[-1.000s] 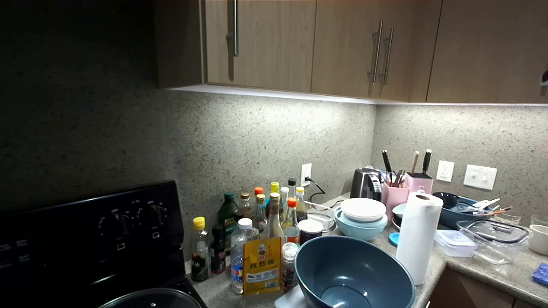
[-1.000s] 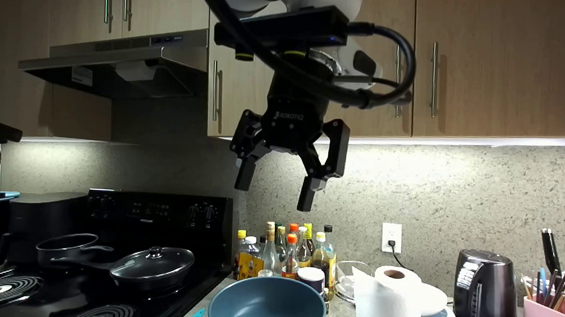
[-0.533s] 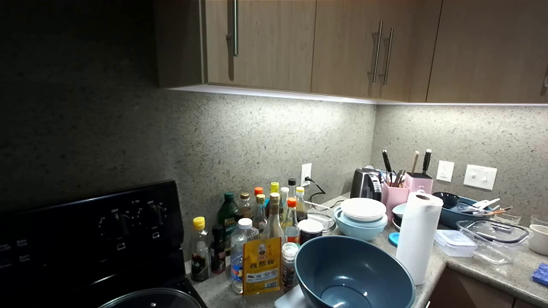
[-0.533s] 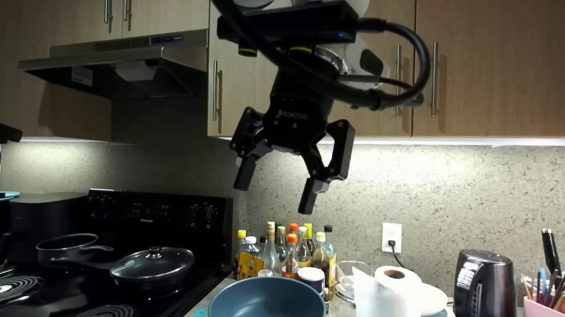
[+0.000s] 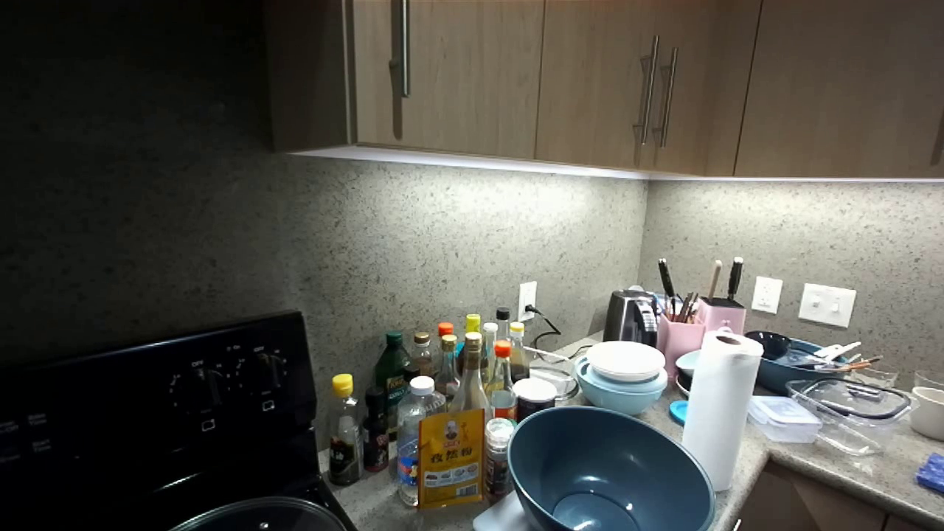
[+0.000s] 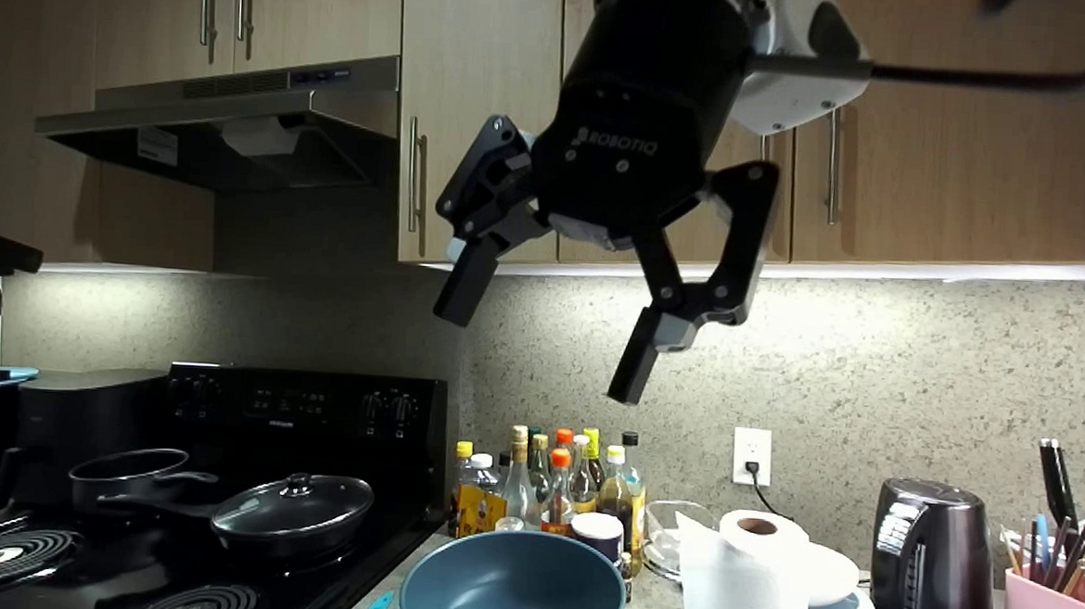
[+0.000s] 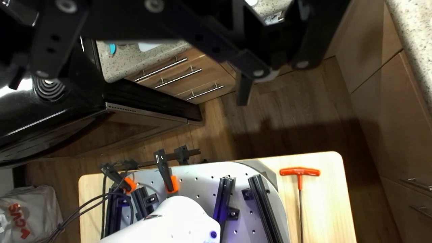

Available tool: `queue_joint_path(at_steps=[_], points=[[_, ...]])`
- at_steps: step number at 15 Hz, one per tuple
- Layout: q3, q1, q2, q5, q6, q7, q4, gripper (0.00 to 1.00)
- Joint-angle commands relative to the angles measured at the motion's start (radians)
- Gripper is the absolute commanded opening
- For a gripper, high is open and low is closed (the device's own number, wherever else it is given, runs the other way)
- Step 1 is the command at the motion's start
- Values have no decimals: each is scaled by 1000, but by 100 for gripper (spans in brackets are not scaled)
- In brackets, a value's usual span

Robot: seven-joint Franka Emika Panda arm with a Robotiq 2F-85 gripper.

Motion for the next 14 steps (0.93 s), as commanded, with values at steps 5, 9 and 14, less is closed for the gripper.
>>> queue_joint_path(at_steps=[5,9,14], points=[[-24,-11,5,-17,-64,-22,39,100],[-38,-11,24,-17,-75,-35,65,100],[-74,5,71,-4,-63,-63,138,100]])
